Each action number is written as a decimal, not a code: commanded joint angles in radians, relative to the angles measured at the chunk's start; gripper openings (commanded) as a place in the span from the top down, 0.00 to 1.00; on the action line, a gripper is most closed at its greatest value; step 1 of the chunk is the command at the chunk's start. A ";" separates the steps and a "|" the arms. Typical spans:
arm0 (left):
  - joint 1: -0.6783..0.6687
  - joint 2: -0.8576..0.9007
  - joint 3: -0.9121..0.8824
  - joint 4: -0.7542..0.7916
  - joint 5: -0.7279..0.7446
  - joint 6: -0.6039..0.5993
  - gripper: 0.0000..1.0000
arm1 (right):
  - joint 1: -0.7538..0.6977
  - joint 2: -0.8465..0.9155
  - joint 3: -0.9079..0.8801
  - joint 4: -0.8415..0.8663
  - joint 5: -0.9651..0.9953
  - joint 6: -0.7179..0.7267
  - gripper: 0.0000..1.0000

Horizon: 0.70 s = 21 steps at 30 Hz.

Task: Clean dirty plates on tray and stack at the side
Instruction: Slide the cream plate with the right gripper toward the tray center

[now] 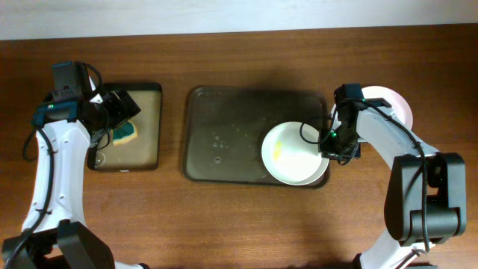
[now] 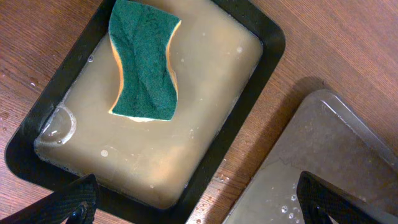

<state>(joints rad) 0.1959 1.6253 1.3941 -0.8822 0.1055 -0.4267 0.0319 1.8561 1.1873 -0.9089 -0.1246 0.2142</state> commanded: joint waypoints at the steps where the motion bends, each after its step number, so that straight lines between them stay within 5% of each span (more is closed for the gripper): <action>1: 0.000 0.002 0.000 0.004 0.010 0.013 0.01 | 0.013 -0.002 0.045 -0.038 0.005 0.013 0.77; 21: 0.000 0.002 0.000 0.006 0.011 0.013 0.01 | 0.017 -0.002 0.005 -0.009 -0.037 0.012 0.77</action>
<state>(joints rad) 0.1959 1.6253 1.3941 -0.8783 0.1059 -0.4267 0.0338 1.8565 1.1980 -0.9211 -0.1318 0.2142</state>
